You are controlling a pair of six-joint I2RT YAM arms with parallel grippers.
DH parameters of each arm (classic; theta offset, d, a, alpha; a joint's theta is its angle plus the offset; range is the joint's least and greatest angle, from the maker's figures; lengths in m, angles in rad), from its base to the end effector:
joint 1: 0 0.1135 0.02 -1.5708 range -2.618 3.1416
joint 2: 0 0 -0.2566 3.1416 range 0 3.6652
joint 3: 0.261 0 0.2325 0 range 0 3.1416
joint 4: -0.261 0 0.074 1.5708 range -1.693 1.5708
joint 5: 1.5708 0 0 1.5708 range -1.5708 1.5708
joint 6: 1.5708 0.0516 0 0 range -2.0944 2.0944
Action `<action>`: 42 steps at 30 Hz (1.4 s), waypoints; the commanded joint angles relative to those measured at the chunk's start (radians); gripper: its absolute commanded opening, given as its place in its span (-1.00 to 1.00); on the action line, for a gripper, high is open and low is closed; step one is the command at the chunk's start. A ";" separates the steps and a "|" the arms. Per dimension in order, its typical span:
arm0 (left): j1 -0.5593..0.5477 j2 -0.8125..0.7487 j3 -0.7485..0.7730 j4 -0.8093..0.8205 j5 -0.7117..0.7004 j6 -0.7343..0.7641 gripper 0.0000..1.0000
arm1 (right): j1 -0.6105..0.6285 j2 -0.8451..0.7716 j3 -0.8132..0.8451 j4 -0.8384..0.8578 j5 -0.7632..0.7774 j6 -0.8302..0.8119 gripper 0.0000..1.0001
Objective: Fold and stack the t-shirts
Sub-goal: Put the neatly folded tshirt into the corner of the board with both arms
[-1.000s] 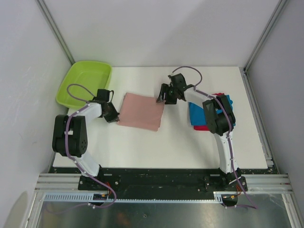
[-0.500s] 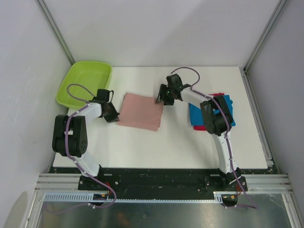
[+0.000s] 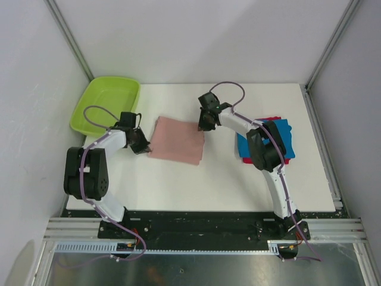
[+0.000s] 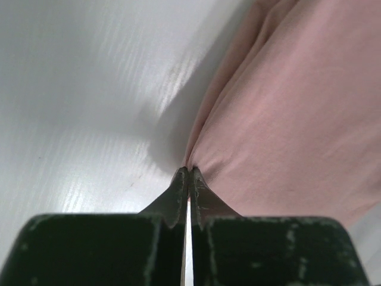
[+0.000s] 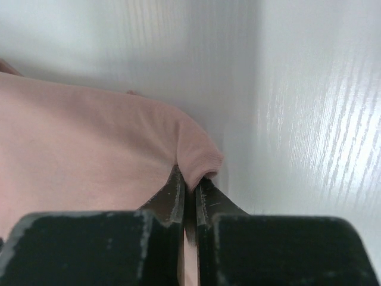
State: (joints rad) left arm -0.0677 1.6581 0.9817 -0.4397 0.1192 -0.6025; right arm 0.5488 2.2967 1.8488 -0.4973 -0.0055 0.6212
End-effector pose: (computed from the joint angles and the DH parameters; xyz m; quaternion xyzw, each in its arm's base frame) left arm 0.3090 -0.0271 0.1628 -0.2440 0.9415 -0.1288 0.1934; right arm 0.4199 0.2571 0.1604 0.0336 0.9509 0.1721 0.2551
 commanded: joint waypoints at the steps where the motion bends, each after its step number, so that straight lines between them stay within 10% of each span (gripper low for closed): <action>1: 0.009 -0.070 0.004 -0.005 0.084 0.035 -1.00 | 0.042 -0.010 0.096 -0.108 0.210 -0.035 -1.00; 42: -0.324 -0.107 0.298 -0.003 0.178 -0.147 -1.00 | 0.010 -0.311 0.131 -0.246 0.531 -0.224 -1.00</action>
State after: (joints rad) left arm -0.3508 1.5280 1.1900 -0.4591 0.3065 -0.7006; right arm 0.6014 2.0892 1.9610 -0.7418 0.4706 0.4168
